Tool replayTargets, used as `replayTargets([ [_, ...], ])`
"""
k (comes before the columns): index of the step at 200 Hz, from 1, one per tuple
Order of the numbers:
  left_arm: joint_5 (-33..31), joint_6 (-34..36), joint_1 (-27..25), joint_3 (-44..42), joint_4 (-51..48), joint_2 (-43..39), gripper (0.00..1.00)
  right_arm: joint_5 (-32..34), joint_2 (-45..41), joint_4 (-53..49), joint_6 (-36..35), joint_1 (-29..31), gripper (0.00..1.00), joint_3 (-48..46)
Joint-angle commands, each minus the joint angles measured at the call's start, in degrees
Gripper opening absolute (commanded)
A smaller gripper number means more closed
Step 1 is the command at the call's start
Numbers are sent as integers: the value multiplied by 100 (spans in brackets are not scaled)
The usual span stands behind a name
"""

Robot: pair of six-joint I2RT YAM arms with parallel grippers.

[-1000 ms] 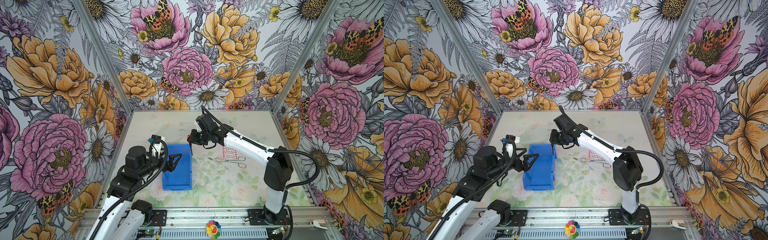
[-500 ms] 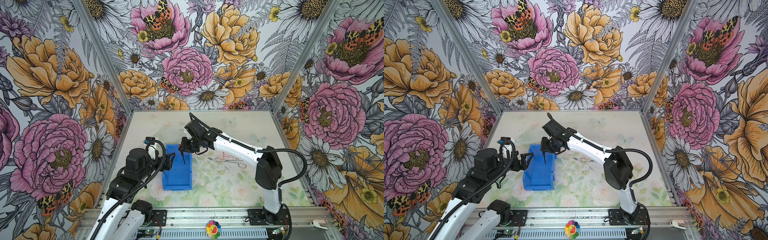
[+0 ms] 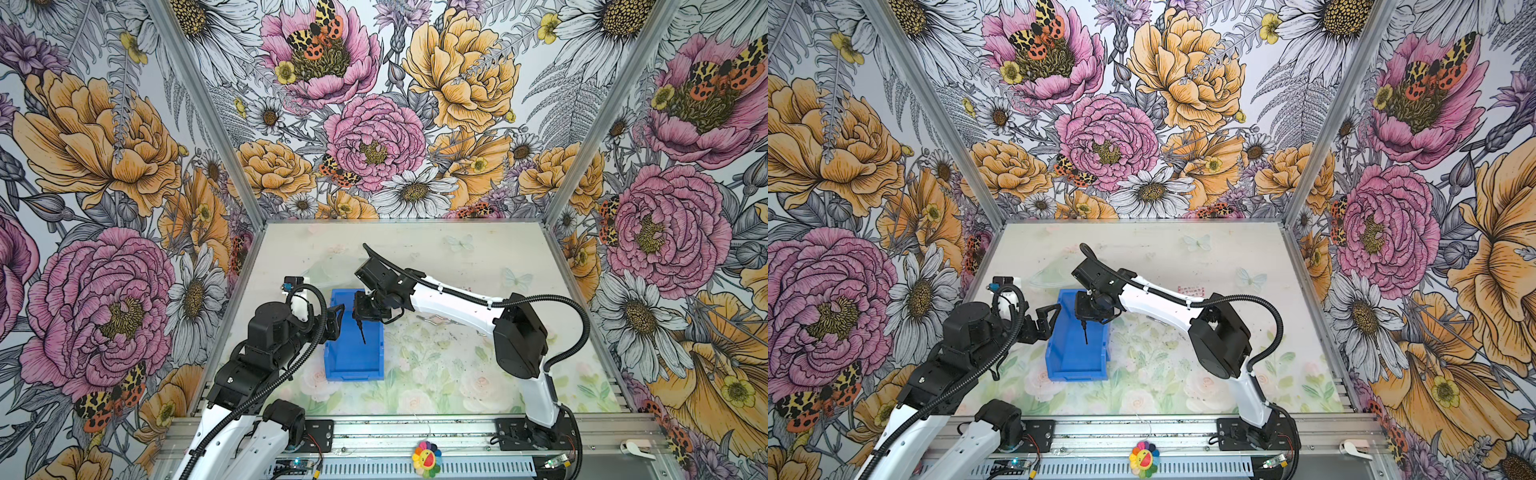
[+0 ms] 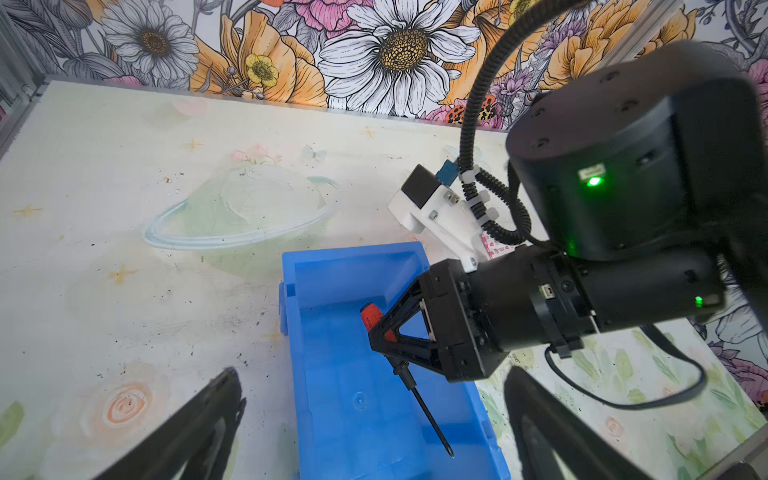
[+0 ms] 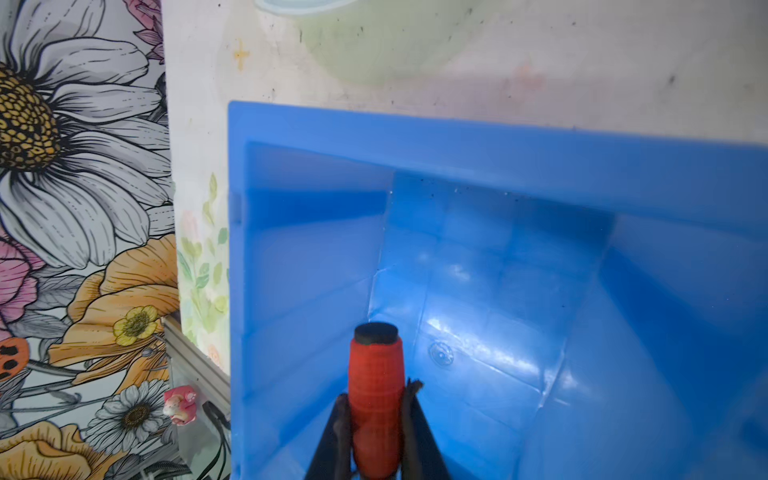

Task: Put the screwdriver in the bin
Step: 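Lower the screwdriver into the blue bin and open the right gripper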

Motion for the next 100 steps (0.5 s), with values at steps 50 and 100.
replayTargets([
  [50,-831,-215,-347,-131,-80,-371,99,483,319,9,6,2,3,176],
  [100,-1137,-264,-537,-116,-147,-452,99,376,551,-4,-82,7,8,298],
])
